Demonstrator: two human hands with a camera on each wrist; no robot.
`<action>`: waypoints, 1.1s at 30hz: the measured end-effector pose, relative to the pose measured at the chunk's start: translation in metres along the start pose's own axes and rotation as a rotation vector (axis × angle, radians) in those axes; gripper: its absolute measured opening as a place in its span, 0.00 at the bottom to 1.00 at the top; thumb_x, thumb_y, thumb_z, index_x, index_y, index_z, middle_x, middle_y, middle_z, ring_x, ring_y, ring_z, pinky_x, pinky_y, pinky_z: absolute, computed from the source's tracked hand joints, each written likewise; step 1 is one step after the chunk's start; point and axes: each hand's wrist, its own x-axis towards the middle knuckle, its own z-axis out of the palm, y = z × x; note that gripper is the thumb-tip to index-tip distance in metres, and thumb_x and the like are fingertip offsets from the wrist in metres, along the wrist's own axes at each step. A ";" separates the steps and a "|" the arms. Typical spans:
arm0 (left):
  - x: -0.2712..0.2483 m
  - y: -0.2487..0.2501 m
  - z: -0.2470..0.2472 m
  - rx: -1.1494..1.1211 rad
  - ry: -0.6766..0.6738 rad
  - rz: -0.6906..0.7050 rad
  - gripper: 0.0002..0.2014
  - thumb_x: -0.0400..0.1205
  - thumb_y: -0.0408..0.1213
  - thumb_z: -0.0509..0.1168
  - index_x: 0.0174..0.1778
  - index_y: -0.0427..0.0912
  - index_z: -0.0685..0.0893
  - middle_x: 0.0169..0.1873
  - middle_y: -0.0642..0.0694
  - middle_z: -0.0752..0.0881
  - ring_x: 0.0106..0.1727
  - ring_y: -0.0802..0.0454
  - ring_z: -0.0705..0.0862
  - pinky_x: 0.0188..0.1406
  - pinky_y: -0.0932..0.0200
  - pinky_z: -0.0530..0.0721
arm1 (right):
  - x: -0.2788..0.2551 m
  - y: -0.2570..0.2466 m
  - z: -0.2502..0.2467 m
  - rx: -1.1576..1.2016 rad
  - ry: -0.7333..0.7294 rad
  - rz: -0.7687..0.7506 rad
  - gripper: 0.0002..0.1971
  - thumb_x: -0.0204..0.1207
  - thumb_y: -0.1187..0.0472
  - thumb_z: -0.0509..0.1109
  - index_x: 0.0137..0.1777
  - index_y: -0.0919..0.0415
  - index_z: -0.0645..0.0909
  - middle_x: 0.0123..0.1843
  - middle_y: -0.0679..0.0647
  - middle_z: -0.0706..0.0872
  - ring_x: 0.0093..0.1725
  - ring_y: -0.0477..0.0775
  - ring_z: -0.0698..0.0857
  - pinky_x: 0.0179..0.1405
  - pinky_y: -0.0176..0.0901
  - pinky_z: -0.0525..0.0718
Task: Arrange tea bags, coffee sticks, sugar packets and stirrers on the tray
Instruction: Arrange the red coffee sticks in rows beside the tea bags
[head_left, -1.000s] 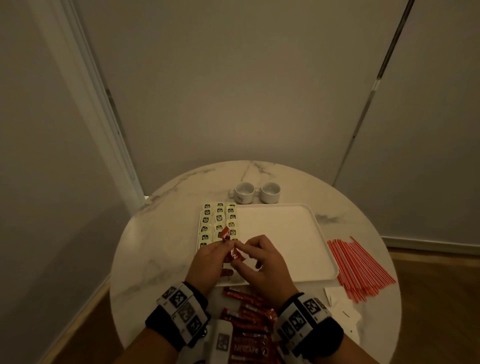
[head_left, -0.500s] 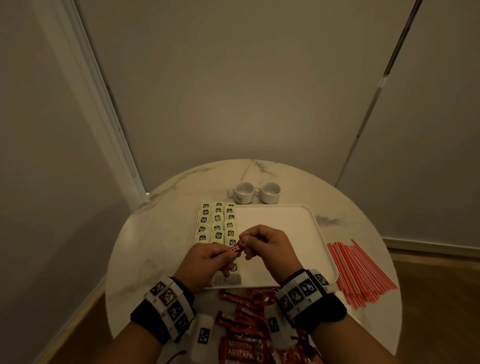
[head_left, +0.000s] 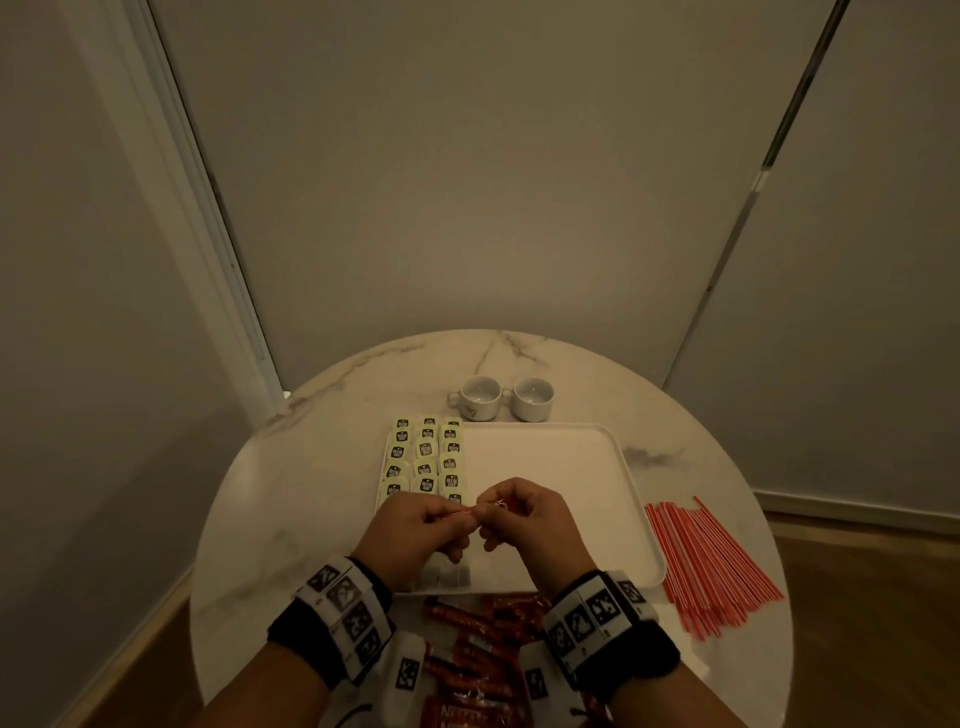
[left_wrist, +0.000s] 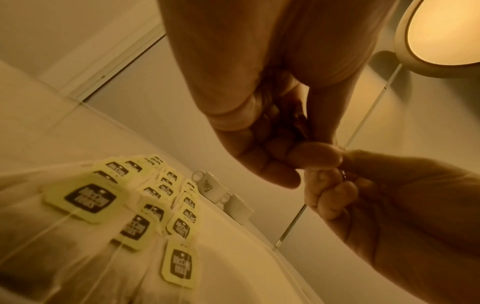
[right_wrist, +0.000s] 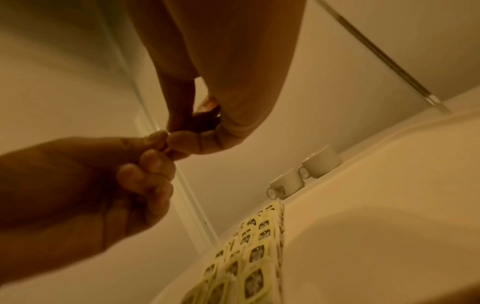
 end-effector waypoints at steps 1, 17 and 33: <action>0.001 0.000 0.001 -0.003 -0.004 0.001 0.06 0.80 0.28 0.69 0.40 0.37 0.90 0.25 0.44 0.87 0.26 0.53 0.85 0.29 0.66 0.82 | 0.001 -0.001 -0.002 0.014 0.015 -0.005 0.03 0.74 0.74 0.71 0.45 0.76 0.83 0.34 0.60 0.86 0.31 0.53 0.83 0.31 0.42 0.84; 0.008 -0.013 0.003 -0.077 0.057 -0.071 0.13 0.81 0.25 0.65 0.49 0.48 0.88 0.28 0.46 0.89 0.26 0.56 0.83 0.29 0.65 0.84 | 0.004 0.007 -0.023 0.006 0.067 0.063 0.08 0.76 0.78 0.67 0.46 0.69 0.86 0.36 0.62 0.86 0.30 0.51 0.85 0.34 0.41 0.86; 0.020 -0.016 0.003 -0.202 0.197 -0.028 0.15 0.78 0.17 0.64 0.50 0.39 0.88 0.33 0.44 0.90 0.30 0.53 0.88 0.32 0.66 0.87 | 0.011 0.009 -0.048 0.040 0.098 0.072 0.08 0.77 0.79 0.66 0.48 0.72 0.85 0.40 0.67 0.88 0.36 0.58 0.89 0.39 0.44 0.90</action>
